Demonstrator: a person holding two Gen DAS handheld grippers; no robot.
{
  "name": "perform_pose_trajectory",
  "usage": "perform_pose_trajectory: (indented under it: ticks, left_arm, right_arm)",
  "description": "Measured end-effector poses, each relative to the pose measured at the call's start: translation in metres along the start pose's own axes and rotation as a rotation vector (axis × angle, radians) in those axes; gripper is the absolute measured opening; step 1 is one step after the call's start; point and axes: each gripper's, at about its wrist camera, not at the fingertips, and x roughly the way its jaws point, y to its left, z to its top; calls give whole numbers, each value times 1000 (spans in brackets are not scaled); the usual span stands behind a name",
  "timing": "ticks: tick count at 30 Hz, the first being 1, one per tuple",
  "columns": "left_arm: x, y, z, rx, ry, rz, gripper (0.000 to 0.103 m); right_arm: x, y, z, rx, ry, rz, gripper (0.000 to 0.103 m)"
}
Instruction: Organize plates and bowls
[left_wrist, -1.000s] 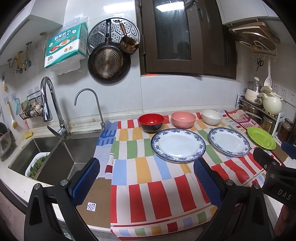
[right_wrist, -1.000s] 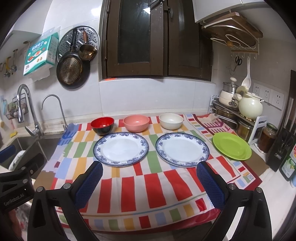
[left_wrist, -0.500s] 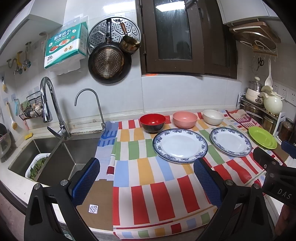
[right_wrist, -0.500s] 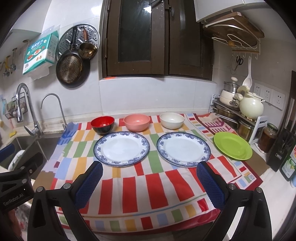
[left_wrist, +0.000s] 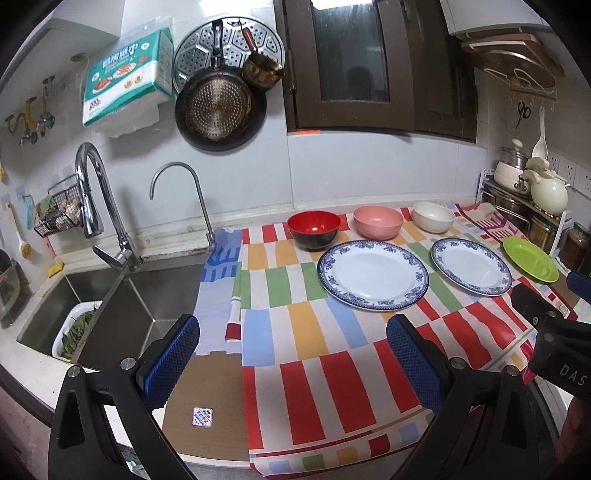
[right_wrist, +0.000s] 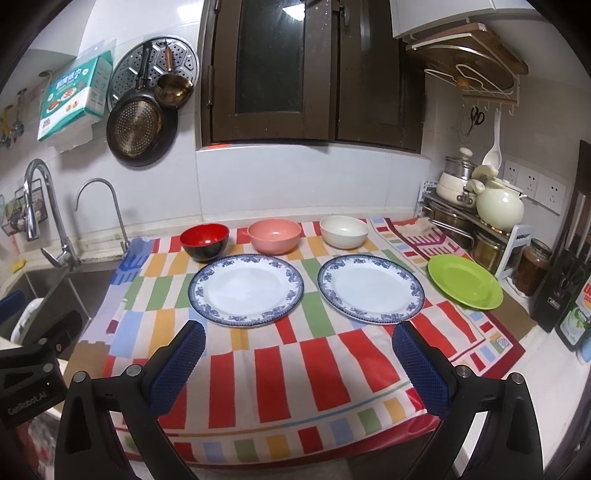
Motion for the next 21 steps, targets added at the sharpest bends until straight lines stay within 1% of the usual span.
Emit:
perform_pose_trajectory:
  ticks: [4,8,11,21]
  left_arm:
    - [9,2,6,11,5,15,103]
    - [23,0,14,19,27,20,103]
    - [37,-4,21,21,29,39,103]
    - [90,-28,57,-23,51,101,103]
  right_arm:
    - [11,4,8,-17,24,-2,102]
    - [28,5,19,-36,48,-7,102]
    - [42,5,28,-52,53,-3,102]
    - [115,-6,65,-100,94,78,102]
